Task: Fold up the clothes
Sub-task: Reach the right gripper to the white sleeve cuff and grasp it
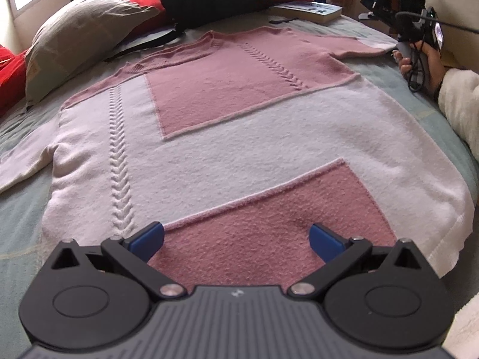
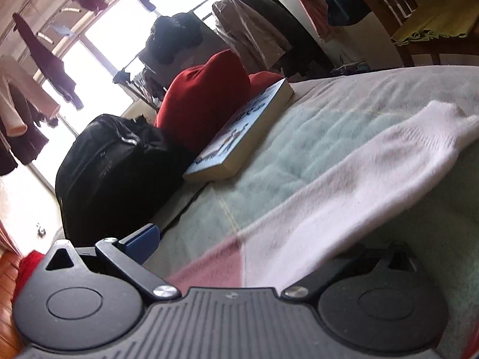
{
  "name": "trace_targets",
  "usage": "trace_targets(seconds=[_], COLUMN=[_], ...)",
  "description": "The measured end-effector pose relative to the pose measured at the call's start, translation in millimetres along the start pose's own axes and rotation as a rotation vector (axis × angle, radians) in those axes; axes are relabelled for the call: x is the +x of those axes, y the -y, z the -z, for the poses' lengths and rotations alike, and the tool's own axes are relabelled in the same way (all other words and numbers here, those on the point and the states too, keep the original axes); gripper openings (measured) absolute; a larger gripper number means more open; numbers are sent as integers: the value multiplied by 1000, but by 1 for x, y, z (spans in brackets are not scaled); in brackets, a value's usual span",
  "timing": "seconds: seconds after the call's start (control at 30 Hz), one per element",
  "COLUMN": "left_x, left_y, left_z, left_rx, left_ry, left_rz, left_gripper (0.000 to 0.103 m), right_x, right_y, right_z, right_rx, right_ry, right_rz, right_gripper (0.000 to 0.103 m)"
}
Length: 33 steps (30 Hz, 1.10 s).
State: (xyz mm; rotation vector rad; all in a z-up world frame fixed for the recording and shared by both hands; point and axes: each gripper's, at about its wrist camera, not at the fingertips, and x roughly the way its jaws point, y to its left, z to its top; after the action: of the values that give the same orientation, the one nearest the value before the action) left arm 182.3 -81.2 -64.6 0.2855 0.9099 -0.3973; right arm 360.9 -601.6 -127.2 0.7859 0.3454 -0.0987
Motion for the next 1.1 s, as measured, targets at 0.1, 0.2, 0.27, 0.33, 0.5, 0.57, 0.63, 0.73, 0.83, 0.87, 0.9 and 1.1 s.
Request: trace_targets(seconds=[0.1,0.2,0.27,0.33,0.5,0.57,0.63,0.73,0.83,0.87,0.9,1.1], left_x=[-2,-5,-8,-12,-26,-31,-36,-43,-48,-50,-51,-59], left_y=[-3,-4,-4,-6,-14,-20,-25,-32,-40,-43,-46,-64], left_z=[0,1,3,5,12,16,20,26,35,37,39,45], left_rx=[-2,-4,-4,-8,-17,-23,-22,-5,10,12,17,60], left_ry=[5,10,16,24,45,49,51,50,45,41,37,32], left_rz=[-4,-3,2,8,17,24,36,40,45,52,62,79], left_gripper=[102,102,102,102,102,102,102,102,102,102,102,102], right_x=[-6,-12,-14,-15,-18,-19,-21,-21,-18,-16,-14,-4], right_y=[-9,-24,-37,-51,-86,-100,-113,-132,-150,-156,-162,-199], right_z=[-4,-8,-11,-11,-6,-3,0,5,12,15,17,35], right_rx=[3,-14,-24,-39,-88,-102,-114,-123,-130,-132,-134,-156], right_ry=[11,19,20,12,-12,-21,-29,-40,-57,-65,-73,-114], right_rz=[-45,-74,-87,-96,-115,-123,-129,-127,-110,-105,-100,-80], right_gripper=[103,103,103,103,103,103,103,103,103,103,103,103])
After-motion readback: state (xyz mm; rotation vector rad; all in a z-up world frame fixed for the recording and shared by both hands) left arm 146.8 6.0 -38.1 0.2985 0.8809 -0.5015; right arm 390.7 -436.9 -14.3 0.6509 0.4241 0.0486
